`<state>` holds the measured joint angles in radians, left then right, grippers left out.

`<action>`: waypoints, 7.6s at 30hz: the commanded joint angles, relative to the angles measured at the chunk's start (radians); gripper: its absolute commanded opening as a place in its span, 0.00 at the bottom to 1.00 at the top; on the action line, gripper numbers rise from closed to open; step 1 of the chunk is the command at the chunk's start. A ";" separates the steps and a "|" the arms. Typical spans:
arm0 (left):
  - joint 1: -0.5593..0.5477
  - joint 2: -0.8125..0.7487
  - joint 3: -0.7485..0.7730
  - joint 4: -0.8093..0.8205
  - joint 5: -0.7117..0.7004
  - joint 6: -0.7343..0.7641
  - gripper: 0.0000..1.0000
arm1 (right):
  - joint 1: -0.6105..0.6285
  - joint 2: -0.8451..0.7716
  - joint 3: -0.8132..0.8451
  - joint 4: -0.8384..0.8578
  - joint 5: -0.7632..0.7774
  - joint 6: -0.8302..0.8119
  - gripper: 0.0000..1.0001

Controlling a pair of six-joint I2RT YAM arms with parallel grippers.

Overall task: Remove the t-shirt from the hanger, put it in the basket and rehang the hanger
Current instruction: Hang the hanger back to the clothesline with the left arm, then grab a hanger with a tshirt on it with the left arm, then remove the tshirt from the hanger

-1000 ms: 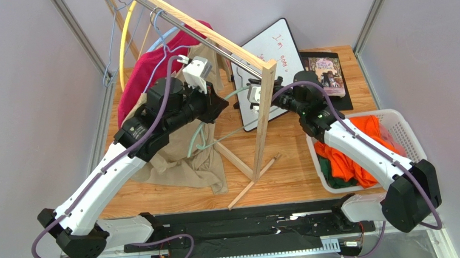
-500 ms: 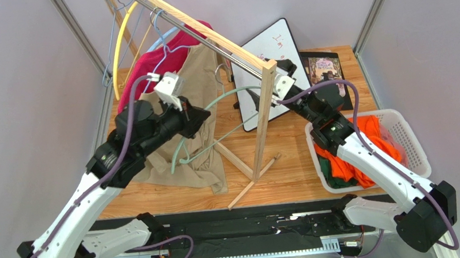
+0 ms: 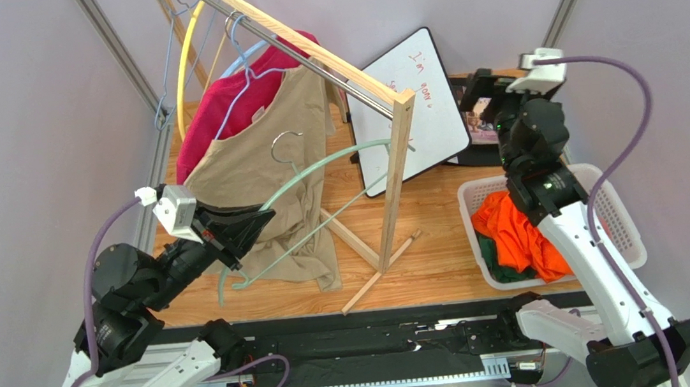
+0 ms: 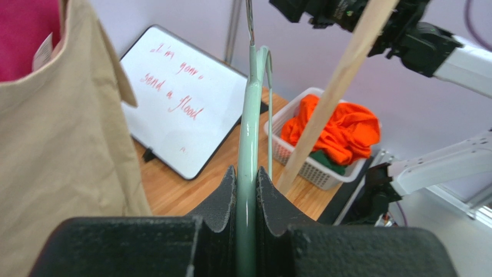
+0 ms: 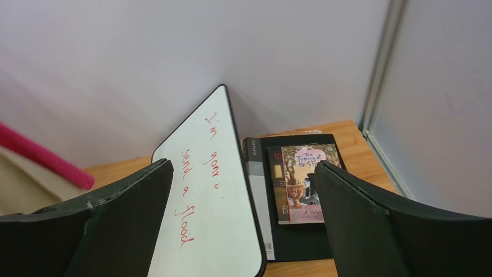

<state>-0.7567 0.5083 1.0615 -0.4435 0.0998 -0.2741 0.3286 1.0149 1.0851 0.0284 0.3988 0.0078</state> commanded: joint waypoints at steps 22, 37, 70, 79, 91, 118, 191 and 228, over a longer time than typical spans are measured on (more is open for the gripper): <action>0.002 0.203 0.135 0.410 0.311 0.076 0.00 | -0.129 -0.016 0.257 -0.440 -0.144 0.274 1.00; -0.016 0.291 0.169 0.434 0.333 0.069 0.00 | -0.232 -0.059 0.242 -0.487 -0.090 0.316 1.00; -0.075 0.296 0.175 0.280 0.209 0.130 0.53 | -0.588 -0.004 0.090 -0.391 -0.572 0.566 0.99; -0.075 0.257 0.412 -0.123 -0.098 0.107 0.72 | -0.596 0.053 -0.063 -0.182 -0.856 0.624 0.95; 0.135 0.489 0.753 -0.451 -0.324 0.133 0.43 | -0.462 0.129 -0.094 -0.094 -0.976 0.601 0.88; 0.362 0.759 0.787 -0.334 -0.051 0.133 0.28 | -0.431 0.152 -0.125 -0.076 -0.999 0.586 0.86; 0.410 0.263 -0.224 0.384 0.328 -0.307 0.00 | -0.013 0.301 -0.168 0.137 -0.983 0.584 0.66; 0.408 0.391 -0.178 0.379 0.437 -0.317 0.00 | 0.254 0.502 -0.094 0.550 -0.943 0.830 0.65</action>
<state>-0.3519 0.8829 0.8322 -0.0513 0.4877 -0.6006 0.5655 1.5112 0.9386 0.4931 -0.5743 0.8097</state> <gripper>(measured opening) 0.007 0.656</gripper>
